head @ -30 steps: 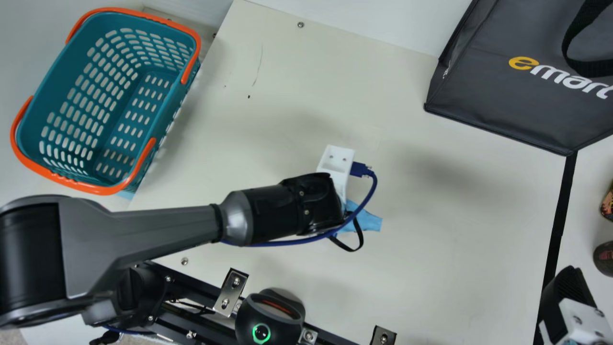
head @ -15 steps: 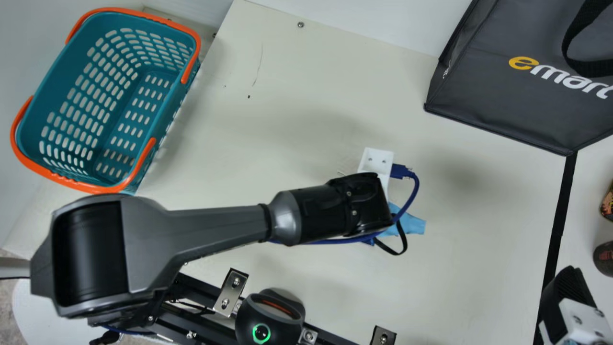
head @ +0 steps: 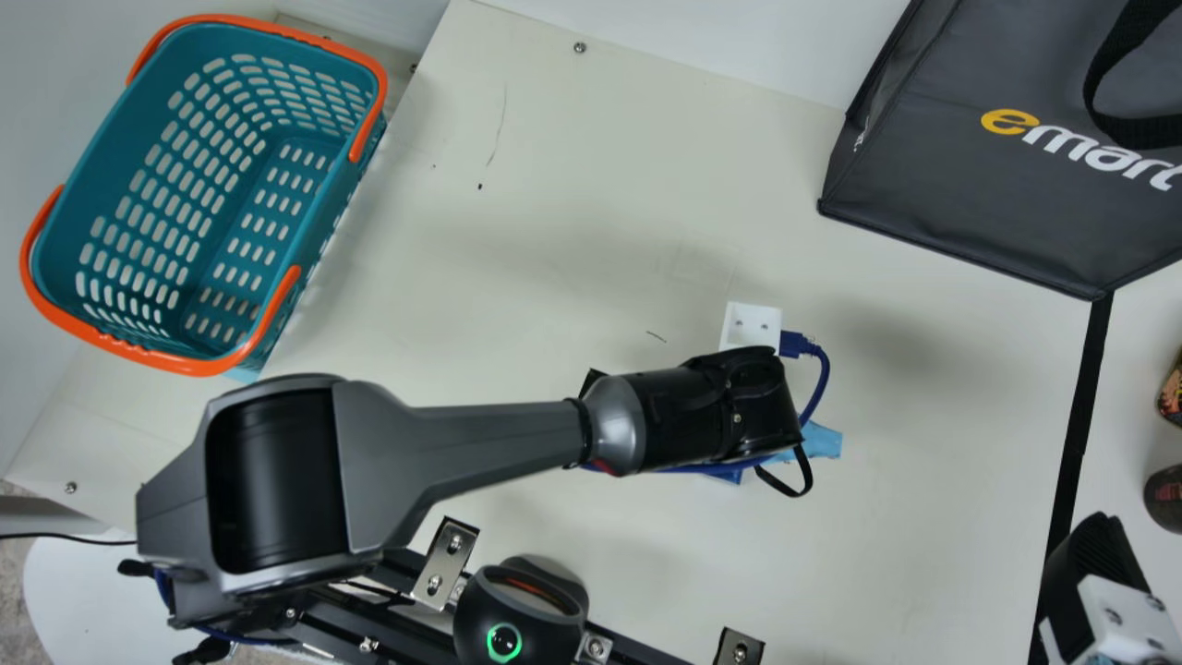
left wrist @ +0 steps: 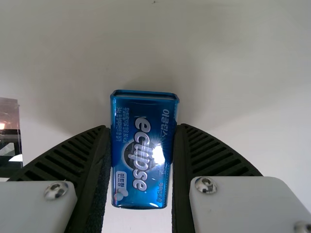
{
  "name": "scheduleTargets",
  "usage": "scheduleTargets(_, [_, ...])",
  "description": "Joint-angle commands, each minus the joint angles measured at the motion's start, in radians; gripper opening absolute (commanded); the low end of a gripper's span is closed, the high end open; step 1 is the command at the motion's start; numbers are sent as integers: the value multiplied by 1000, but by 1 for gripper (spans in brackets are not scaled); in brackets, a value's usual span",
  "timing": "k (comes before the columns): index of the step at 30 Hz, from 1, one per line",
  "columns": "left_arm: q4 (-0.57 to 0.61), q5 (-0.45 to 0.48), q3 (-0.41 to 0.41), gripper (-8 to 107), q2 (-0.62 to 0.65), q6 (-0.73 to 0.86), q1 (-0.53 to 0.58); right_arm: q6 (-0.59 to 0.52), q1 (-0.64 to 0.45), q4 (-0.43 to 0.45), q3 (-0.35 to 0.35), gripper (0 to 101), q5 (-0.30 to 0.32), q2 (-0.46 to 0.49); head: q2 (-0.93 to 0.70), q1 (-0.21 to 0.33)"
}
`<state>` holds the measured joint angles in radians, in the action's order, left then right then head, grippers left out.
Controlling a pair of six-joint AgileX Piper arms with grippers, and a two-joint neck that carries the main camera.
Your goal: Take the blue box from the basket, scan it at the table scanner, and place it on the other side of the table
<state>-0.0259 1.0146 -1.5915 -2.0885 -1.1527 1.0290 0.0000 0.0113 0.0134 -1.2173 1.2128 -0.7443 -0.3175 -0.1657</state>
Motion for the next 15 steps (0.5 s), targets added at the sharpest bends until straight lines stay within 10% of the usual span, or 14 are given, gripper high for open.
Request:
scheduleTargets(1, [2, 2, -2, 9, -4, 0, -1, 0, 0, 0, 0, 95, 0, 0, -4, 27])
scheduleTargets(15, [9, 13, -12, 55, -7, 11, -7, 0, 0, 0, 0, 95, 0, 0, -4, 27])
